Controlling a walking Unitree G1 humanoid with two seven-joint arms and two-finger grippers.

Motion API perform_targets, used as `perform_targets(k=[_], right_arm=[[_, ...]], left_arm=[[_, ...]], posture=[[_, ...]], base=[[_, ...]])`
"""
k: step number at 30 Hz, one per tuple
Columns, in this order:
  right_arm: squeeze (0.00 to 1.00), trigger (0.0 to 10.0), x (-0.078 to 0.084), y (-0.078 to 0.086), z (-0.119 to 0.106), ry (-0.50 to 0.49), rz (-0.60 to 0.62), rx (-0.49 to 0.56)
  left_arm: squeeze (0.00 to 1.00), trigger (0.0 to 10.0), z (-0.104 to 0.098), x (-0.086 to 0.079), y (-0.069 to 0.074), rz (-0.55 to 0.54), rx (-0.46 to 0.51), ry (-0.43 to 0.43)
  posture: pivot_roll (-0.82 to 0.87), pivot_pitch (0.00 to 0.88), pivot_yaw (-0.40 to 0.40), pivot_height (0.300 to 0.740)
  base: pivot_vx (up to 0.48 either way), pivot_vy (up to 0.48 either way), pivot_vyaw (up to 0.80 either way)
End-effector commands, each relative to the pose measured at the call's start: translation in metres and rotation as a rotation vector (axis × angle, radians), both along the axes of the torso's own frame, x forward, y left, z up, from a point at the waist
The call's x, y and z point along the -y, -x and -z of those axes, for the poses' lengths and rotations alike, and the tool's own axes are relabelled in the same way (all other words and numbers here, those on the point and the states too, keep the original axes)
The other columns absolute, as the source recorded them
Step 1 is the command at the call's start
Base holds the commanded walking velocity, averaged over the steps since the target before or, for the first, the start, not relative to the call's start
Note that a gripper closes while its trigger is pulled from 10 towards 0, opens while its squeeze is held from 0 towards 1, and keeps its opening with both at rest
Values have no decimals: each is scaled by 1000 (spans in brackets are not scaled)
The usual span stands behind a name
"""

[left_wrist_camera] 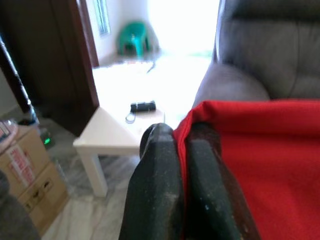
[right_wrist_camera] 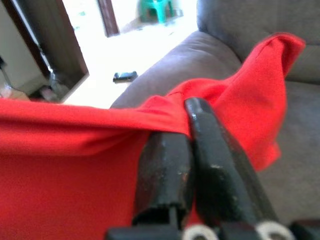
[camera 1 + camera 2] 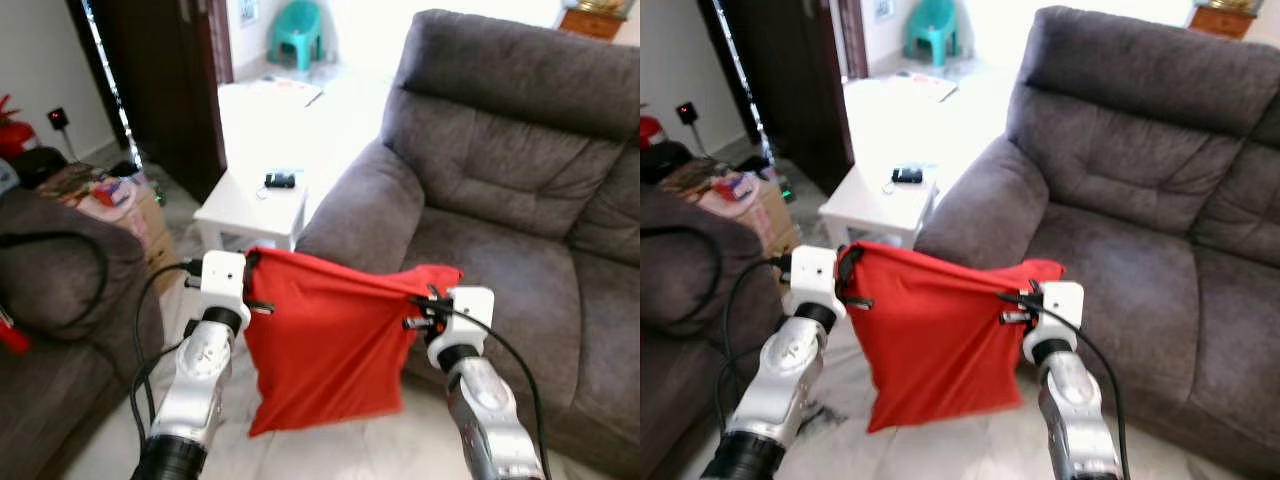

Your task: Move the pillow to the sofa from floor

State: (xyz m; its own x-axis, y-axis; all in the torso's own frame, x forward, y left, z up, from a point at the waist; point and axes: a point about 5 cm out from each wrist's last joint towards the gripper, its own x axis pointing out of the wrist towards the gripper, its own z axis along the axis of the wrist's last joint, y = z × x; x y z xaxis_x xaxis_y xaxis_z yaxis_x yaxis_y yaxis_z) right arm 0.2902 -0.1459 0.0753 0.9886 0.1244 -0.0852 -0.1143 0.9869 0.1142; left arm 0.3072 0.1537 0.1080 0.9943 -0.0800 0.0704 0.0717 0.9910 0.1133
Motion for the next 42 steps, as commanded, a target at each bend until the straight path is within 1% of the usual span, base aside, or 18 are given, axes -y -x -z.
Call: perform_targets(k=[1,9,24,28,32,38,39,40,42], right_arm=[[0,10000,19,-4,-20,9,72,100],[0,10000,19,-4,-20,9,74,98],[0,10000,16,-5,-21,-2,74,107],[0,10000,16,-5,-24,0,76,127],[0,10000,16,-5,-26,6,74,139],[0,10000,14,-5,-31,1,63,161],[0,10000,13,-6,-33,0,60,167],[0,10000,13,-6,-33,0,60,167],[0,10000,14,-8,-40,-9,69,192]], left_arm=[[0,10000,-14,-3,-4,-25,69,20],[0,10000,-14,-1,-3,-11,65,27],[0,10000,-15,-6,-4,-28,68,23],[0,10000,-17,-8,-4,-37,74,18],[0,10000,-25,-14,-5,-71,101,-3],[0,10000,-33,-16,-5,-85,125,-20],[0,10000,-40,-17,-5,-92,146,-16],[0,10000,-40,-17,-5,-92,146,-16],[0,10000,-47,-16,-4,-95,181,-21]], posture=[[3,0,-41,736],[3,0,-40,736],[9,0,-41,736],[10,0,-40,736],[10,0,-41,736],[11,0,-41,736],[13,0,-42,736],[13,0,-42,736],[13,0,-42,736]], base=[[0,0,-775],[0,0,-775],[0,0,-775],[0,0,0],[0,0,0],[0,0,0],[0,0,0],[0,0,0],[0,0,0]])
